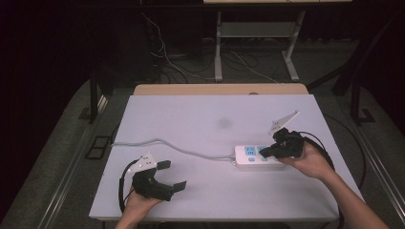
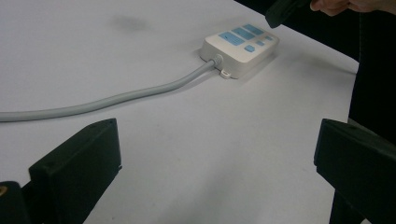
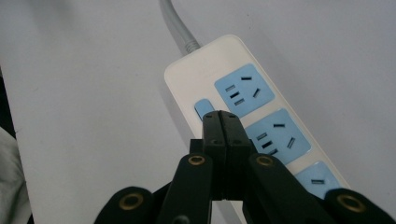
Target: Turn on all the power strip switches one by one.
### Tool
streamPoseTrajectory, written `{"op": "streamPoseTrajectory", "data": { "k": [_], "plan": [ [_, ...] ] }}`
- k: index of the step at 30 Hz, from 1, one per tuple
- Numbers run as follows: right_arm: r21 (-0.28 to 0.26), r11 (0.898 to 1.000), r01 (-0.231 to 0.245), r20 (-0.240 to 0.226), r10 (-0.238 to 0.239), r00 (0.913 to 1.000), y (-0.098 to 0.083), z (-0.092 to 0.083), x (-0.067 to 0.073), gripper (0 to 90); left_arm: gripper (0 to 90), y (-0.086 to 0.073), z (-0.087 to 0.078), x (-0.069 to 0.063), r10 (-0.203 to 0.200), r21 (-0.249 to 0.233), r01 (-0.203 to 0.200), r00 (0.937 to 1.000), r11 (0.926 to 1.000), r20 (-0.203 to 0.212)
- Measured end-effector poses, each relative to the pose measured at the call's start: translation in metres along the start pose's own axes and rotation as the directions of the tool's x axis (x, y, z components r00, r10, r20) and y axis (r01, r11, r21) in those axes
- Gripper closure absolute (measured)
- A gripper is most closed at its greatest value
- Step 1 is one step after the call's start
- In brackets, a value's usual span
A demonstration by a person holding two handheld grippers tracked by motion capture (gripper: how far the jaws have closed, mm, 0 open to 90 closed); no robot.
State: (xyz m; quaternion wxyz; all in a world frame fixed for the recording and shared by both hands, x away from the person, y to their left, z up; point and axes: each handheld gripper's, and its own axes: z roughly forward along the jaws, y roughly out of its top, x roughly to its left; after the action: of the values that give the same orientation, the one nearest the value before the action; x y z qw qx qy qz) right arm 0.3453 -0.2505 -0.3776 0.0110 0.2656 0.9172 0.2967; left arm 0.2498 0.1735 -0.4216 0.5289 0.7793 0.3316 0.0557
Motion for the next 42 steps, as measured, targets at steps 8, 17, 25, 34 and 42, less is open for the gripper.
{"op": "streamPoseTrajectory", "data": {
  "k": [8,17,25,34,42],
  "plan": [
    [0.018,0.999,0.029,-0.013,-0.028,0.9995,0.009,0.005,0.004,90.0,0.0,0.0,0.0,0.0,0.001,0.001,-0.001,1.0,1.0,-0.001],
    [0.033,0.998,0.048,-0.024,-0.047,0.9986,0.017,0.017,0.008,90.0,0.0,0.0,0.0,0.0,-0.002,-0.001,0.002,1.0,1.0,-0.002],
    [0.037,0.998,0.043,-0.027,-0.042,0.9988,0.019,0.025,0.006,90.0,0.0,0.0,-0.001,0.0,-0.001,-0.002,0.001,1.0,1.0,-0.005],
    [0.047,0.998,0.035,-0.03,-0.034,0.999,0.019,0.036,0.003,90.0,0.0,0.0,-0.002,0.0,-0.001,-0.007,0.001,1.0,1.0,-0.005],
    [0.055,0.998,0.017,-0.034,-0.015,0.9993,0.018,0.042,-0.002,90.0,0.0,0.0,-0.003,0.001,-0.001,-0.011,0.001,1.0,0.9999,-0.007]
  ]
}}
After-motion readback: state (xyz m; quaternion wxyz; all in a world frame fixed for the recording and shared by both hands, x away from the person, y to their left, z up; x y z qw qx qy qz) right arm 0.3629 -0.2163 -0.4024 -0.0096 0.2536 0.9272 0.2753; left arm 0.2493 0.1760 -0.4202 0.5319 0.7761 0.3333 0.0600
